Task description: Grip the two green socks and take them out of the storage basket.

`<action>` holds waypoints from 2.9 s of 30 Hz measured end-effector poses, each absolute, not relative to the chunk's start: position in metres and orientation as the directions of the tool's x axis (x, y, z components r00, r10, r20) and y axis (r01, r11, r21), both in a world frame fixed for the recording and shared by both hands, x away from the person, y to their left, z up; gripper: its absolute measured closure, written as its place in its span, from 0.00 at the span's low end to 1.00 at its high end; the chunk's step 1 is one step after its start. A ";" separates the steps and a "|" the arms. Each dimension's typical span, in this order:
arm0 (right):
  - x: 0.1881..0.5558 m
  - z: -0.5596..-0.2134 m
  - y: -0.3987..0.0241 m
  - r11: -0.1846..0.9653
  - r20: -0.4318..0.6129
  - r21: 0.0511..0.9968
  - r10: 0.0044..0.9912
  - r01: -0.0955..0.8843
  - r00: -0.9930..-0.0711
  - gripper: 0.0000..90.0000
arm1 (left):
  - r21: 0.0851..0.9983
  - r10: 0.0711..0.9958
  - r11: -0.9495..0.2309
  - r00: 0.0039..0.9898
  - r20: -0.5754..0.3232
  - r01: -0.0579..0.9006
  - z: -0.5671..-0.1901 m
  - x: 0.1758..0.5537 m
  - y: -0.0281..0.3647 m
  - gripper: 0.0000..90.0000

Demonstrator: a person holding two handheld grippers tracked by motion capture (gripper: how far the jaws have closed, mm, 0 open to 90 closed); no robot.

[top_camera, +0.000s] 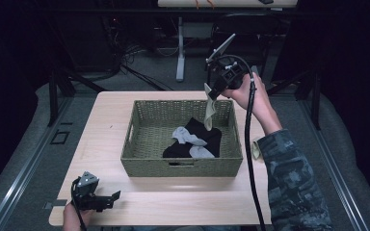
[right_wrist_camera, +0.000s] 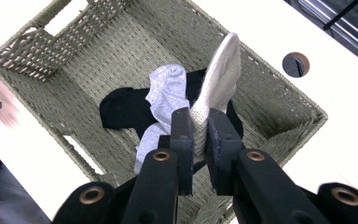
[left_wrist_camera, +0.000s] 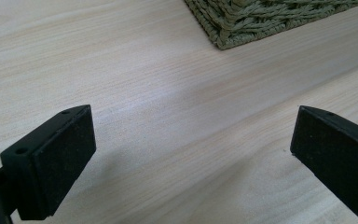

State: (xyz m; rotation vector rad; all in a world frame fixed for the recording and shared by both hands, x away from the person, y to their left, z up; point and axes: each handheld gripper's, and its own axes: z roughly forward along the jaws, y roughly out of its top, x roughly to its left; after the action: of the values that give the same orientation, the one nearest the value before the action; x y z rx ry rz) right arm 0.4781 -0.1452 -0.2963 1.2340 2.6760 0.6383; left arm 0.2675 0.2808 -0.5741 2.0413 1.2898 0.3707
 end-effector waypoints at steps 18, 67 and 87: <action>0.457 -0.255 -0.193 0.525 0.018 0.489 0.793 0.697 -0.610 0.91 | 0.679 0.877 -0.278 0.467 -0.109 0.680 -0.574 0.268 0.280 0.00; 0.442 -0.501 -0.342 0.222 0.192 0.327 0.936 0.919 -0.294 0.81 | 0.675 0.882 -0.275 0.459 -0.107 0.685 -0.574 0.269 0.280 0.00; 0.404 -0.482 -0.372 0.197 0.184 0.373 0.942 0.907 -0.280 0.15 | 0.682 0.876 -0.284 0.471 -0.100 0.674 -0.573 0.269 0.277 0.00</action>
State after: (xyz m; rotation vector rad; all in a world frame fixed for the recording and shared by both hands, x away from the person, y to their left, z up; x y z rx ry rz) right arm 0.4037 -0.3722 -0.4815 1.8305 2.3635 0.6371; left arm 0.2686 0.2767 -0.5733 2.0496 1.2813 0.3874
